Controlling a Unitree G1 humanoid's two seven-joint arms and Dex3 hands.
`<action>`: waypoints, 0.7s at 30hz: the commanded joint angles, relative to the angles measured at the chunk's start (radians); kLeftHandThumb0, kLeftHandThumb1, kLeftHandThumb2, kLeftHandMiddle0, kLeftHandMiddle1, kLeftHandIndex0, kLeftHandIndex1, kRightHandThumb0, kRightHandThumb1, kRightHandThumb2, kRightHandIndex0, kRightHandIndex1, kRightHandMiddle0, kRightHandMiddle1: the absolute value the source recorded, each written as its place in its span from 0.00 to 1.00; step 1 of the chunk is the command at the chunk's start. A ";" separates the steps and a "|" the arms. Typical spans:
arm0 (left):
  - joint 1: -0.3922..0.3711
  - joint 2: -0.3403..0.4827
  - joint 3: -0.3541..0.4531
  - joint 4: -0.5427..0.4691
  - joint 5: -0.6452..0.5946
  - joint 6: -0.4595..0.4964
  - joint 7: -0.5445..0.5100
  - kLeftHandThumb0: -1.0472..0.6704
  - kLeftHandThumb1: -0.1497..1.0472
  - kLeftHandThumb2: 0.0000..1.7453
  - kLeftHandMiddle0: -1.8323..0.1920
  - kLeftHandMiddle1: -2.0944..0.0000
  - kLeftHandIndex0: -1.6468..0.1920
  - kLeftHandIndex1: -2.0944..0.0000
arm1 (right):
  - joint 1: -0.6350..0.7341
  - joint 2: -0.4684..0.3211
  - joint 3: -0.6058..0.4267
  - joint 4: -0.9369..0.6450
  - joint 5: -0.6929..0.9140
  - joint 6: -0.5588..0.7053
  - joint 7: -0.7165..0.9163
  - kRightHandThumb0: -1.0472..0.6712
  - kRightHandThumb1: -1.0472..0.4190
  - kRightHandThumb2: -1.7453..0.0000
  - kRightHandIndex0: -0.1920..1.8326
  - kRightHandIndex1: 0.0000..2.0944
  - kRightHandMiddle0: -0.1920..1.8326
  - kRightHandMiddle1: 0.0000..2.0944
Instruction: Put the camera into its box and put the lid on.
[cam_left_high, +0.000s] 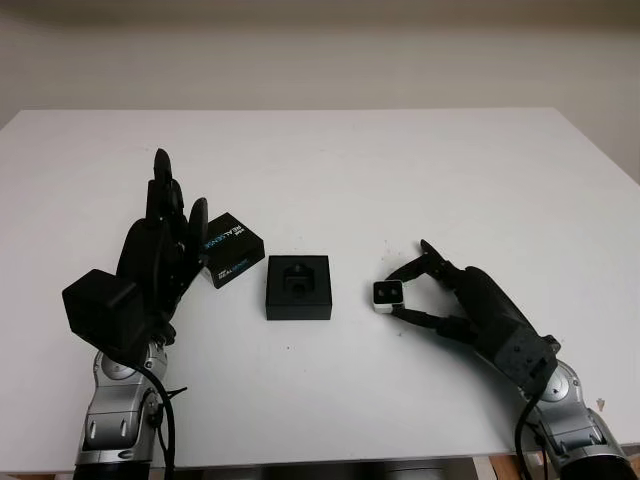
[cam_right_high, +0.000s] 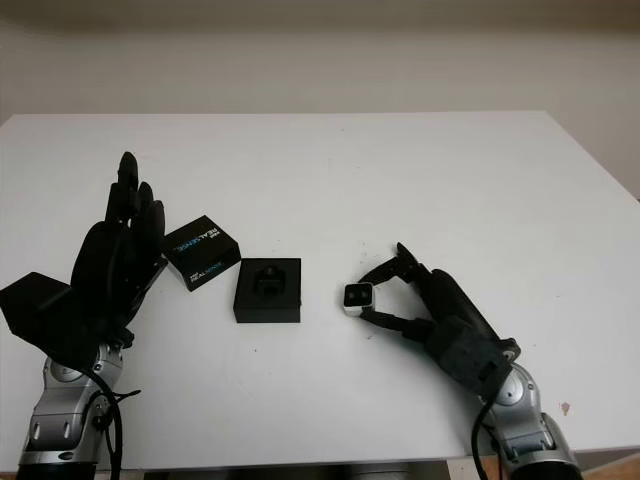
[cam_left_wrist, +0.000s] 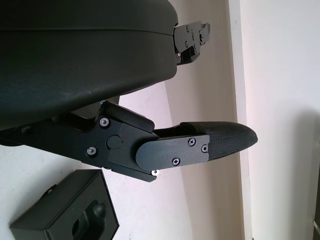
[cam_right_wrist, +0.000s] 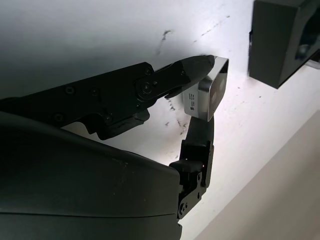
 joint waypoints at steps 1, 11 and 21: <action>-0.019 0.003 -0.001 -0.005 -0.004 -0.004 -0.004 0.19 1.00 0.32 1.00 1.00 1.00 1.00 | -0.010 0.040 0.022 0.030 0.006 -0.014 -0.001 0.30 0.01 0.97 0.30 0.03 0.24 0.68; -0.008 0.004 0.006 -0.018 -0.007 0.010 -0.003 0.18 1.00 0.30 1.00 1.00 1.00 1.00 | -0.029 0.089 0.023 0.077 0.014 -0.052 -0.029 0.33 0.00 0.96 0.30 0.03 0.19 0.81; -0.010 0.006 0.012 -0.018 -0.011 0.013 -0.008 0.17 1.00 0.29 1.00 1.00 1.00 1.00 | -0.022 0.049 0.057 0.066 -0.099 -0.066 -0.069 0.35 0.00 0.95 0.27 0.01 0.15 0.82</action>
